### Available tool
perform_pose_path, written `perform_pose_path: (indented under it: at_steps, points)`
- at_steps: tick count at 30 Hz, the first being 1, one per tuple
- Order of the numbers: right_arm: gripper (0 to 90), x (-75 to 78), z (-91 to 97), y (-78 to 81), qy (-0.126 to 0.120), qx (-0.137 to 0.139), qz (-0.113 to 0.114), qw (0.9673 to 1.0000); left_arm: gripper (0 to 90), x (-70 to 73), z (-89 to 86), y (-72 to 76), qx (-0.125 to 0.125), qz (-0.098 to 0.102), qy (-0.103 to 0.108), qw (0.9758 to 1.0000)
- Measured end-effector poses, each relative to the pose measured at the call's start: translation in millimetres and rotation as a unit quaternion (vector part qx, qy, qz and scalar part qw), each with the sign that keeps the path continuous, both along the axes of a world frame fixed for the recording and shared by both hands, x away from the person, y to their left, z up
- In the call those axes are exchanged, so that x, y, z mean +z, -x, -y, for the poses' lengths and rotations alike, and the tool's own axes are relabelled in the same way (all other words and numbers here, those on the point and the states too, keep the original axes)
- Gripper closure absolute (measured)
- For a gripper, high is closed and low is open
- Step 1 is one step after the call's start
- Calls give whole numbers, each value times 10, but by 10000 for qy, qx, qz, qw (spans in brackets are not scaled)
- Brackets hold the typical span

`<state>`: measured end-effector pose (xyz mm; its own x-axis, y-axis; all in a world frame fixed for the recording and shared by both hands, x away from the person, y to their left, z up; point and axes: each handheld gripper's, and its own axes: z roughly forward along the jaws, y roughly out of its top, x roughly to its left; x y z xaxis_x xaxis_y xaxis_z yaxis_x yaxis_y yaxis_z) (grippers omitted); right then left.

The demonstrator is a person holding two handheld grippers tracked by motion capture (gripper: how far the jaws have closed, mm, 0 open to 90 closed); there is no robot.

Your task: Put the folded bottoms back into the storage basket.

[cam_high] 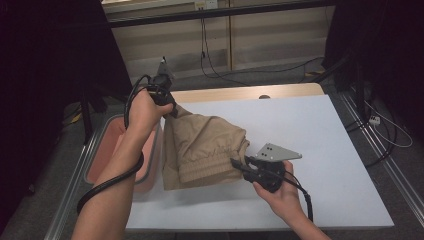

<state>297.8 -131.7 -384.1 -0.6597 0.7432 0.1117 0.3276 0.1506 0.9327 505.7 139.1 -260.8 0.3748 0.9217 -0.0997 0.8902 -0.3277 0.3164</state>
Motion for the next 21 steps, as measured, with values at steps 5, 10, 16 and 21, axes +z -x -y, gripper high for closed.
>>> perform_pose_path:
  at_steps: [5,10,16,21]
  points:
    - [745,22,-33,-14,-2,13,53,10000,850,50,-37,4,14,23,-26,10000]
    - [745,28,-63,-19,-7,35,76,10000,850,61,-65,7,35,18,-46,10000]
    - [745,23,-73,-25,-13,46,92,9999,850,65,-75,7,39,40,-49,10000]
    - [745,23,-83,-33,0,36,137,9999,850,107,-84,13,38,53,-60,10000]
